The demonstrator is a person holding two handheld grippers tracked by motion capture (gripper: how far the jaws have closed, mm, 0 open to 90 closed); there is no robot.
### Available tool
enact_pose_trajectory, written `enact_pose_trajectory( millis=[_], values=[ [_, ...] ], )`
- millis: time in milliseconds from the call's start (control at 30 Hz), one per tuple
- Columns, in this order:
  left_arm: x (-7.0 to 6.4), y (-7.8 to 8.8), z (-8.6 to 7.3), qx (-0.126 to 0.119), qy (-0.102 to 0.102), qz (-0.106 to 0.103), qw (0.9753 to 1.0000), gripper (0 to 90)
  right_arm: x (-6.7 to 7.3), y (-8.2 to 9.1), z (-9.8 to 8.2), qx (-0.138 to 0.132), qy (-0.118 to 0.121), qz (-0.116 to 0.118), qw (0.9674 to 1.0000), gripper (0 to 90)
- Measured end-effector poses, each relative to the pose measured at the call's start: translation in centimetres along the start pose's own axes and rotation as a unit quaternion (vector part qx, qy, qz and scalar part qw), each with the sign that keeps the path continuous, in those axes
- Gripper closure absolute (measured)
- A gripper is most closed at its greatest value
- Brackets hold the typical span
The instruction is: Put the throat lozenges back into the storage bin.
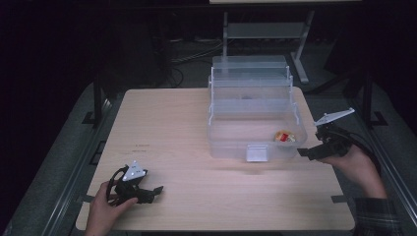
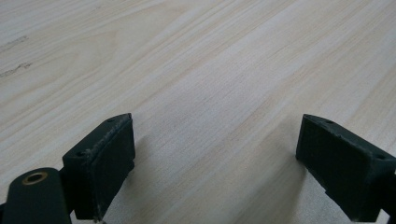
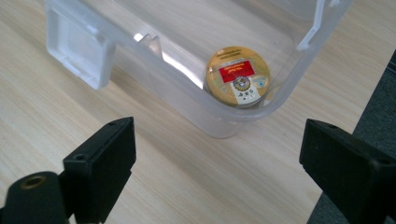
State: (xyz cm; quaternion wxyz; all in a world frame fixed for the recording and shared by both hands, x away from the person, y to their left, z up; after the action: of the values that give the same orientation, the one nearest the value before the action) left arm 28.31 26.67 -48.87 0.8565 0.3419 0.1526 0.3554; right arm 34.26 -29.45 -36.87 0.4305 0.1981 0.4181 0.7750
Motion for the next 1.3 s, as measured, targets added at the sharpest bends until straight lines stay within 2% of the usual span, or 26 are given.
enact_pose_trajectory(
  millis=[233, 600, 1000, 1300],
  values=[
    [0.0, 0.0, 0.0, 0.0, 0.001, 0.0, 1.0, 10.8, 0.7, -0.3, -1.5, -0.013, -0.006, -0.009, 0.9999, 9.1],
    [0.0, 0.0, 0.0, 0.0, 0.001, 0.0, 1.0, 10.8, 1.6, -2.1, -4.4, -0.022, -0.022, 0.004, 0.9995, 8.7],
    [0.0, 0.0, 0.0, -0.001, 0.001, 0.0, 1.0, 10.8, 2.5, -3.7, -6.9, -0.043, -0.036, 0.002, 0.9984, 8.0],
    [0.0, 0.0, 0.0, 0.0, 0.0, 0.0, 1.0, 10.8, 3.4, -4.9, -8.7, -0.052, -0.032, 0.008, 0.9981, 5.9]
  ],
)
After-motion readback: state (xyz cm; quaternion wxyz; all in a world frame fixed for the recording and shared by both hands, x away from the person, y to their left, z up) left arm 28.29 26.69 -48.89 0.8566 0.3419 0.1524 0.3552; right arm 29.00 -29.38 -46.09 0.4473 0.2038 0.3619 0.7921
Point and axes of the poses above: each handheld gripper's, and its own axes: y roughly backward along the jaws, z roughly out of its top, x roughly to its left, the point moved 2 cm from there along -y, roughly forward along the jaws, and after that the axes turned 2 degrees about -z, right-handed, at the moved point
